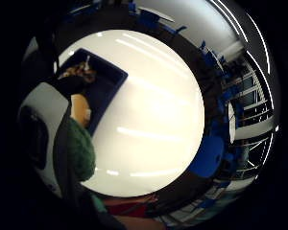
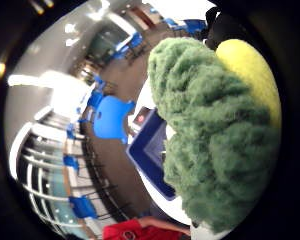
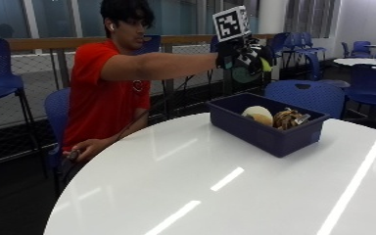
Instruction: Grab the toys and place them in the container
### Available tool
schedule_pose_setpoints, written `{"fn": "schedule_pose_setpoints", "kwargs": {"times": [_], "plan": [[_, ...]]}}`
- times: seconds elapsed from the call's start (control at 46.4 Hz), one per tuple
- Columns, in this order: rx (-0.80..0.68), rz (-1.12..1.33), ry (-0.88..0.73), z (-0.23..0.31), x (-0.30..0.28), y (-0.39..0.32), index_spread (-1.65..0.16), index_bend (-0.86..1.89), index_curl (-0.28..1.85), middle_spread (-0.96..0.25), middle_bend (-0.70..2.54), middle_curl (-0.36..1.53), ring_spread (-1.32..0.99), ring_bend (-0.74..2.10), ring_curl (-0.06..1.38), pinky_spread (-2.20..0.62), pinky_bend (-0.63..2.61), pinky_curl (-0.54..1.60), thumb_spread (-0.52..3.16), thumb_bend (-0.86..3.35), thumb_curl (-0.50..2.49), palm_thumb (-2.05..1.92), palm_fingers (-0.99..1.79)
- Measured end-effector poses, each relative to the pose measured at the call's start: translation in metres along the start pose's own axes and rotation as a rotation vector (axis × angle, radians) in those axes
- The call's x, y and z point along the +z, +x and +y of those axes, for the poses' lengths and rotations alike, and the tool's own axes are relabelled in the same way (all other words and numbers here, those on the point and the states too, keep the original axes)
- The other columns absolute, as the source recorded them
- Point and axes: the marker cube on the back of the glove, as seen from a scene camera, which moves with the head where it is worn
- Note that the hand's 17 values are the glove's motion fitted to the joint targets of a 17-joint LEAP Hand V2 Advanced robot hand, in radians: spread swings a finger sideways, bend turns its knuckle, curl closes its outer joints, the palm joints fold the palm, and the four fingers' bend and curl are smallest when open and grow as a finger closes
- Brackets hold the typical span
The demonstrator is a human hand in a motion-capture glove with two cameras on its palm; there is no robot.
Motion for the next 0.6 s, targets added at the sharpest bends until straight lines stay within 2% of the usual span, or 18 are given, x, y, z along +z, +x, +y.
{"fn": "schedule_pose_setpoints", "kwargs": {"times": [0.065,0.129,0.151,0.237,0.259,0.302,0.323,0.345,0.409,0.603], "plan": [[-0.047,-0.012,-0.022,-0.002,0.002,-0.022,-0.51,0.17,0.57,-0.38,0.34,0.31,-0.50,1.03,0.58,-0.45,1.08,0.45,0.63,0.03,0.83,0.64,0.87],[-0.009,0.009,-0.053,-0.007,0.008,-0.026,-0.51,0.13,0.57,-0.36,0.30,0.31,-0.51,1.00,0.57,-0.45,1.11,0.45,0.67,0.01,0.83,0.62,0.80],[0.010,0.013,-0.072,-0.008,0.010,-0.026,-0.50,0.09,0.55,-0.34,0.23,0.29,-0.51,0.97,0.56,-0.45,1.16,0.45,0.72,-0.01,0.82,0.58,0.68],[-0.032,0.015,-0.193,-0.002,0.022,-0.031,-0.49,0.07,0.52,-0.29,0.17,0.28,-0.50,0.98,0.55,-0.43,1.19,0.45,0.85,-0.03,0.79,0.48,0.62],[-0.058,0.027,-0.220,0.000,0.025,-0.030,-0.48,0.06,0.50,-0.26,0.13,0.27,-0.46,0.89,0.52,-0.39,1.16,0.44,0.91,-0.10,0.74,0.36,0.36],[-0.077,0.066,-0.257,0.004,0.031,-0.024,-0.46,0.08,0.50,-0.22,0.17,0.28,-0.41,0.88,0.54,-0.35,1.19,0.48,0.97,-0.09,0.70,0.28,0.19],[-0.060,0.089,-0.265,0.004,0.034,-0.020,-0.44,0.03,0.48,-0.18,0.14,0.28,-0.32,0.70,0.50,-0.28,1.27,0.50,0.98,-0.15,0.66,0.17,-0.14],[-0.031,0.110,-0.267,0.004,0.037,-0.014,-0.43,0.05,0.48,-0.16,0.15,0.28,-0.29,0.67,0.51,-0.25,1.30,0.51,1.00,-0.13,0.64,0.13,-0.20],[0.035,0.125,-0.247,0.004,0.041,-0.002,-0.41,0.05,0.41,-0.11,0.14,0.27,-0.20,0.50,0.44,-0.16,1.32,0.47,1.02,-0.12,0.58,0.00,-0.27],[0.024,0.105,-0.268,0.026,0.044,0.025,-0.37,0.11,0.34,-0.05,0.13,0.26,-0.04,0.25,0.32,-0.01,1.19,0.41,1.01,-0.11,0.44,-0.12,-0.29]]}}
